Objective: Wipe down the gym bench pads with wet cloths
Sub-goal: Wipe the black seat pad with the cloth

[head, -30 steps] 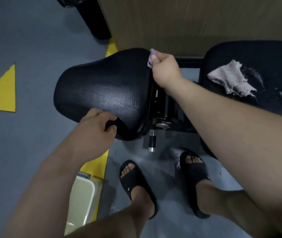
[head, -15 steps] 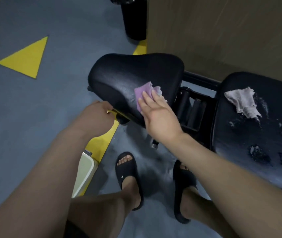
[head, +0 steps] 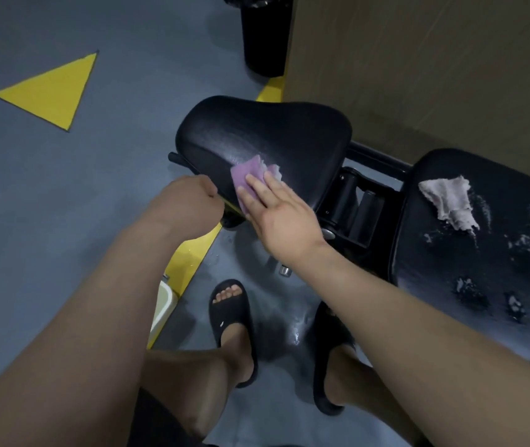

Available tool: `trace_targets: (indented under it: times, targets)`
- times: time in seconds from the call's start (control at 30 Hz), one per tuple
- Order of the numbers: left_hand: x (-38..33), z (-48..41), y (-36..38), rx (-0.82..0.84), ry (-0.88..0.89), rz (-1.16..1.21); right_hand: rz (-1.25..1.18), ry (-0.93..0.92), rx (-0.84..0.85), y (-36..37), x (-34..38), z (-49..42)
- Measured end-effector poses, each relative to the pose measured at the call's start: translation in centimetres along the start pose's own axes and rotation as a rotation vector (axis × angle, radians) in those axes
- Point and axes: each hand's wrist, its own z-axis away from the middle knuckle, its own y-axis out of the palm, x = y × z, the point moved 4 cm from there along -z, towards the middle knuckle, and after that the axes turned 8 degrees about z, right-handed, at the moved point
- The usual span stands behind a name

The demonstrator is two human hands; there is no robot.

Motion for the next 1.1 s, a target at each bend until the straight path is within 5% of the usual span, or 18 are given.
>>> trace_targets:
  times: [0.17,0.3,0.43,0.73,0.93,1.1]
  targets:
    - [-1.7,-0.3,0.6,0.043,0.074,0.034,-0.027,0.265,-0.010,-0.9,-6.0,1.9]
    - [-3.7,0.3,1.5,0.047,0.134,0.047,-0.061,0.202,0.074,-2.4,-6.8,0.3]
    - [-6.5,1.4,3.0,0.070,0.166,0.036,-0.171,0.188,-0.043,-4.8,-8.2,5.2]
    - [-19.4,5.2,8.9,0.212,0.397,0.094,-0.238,0.613,0.018,-6.0,-16.1,19.2]
    - [-23.2,4.6,12.5,0.247,0.422,-0.020,-0.277,0.776,-0.102,-5.6,-22.4,19.1]
    - [-25.6,2.8,14.8,0.236,0.429,-0.070,-0.291,0.728,-0.160,-3.9,-27.1,15.3]
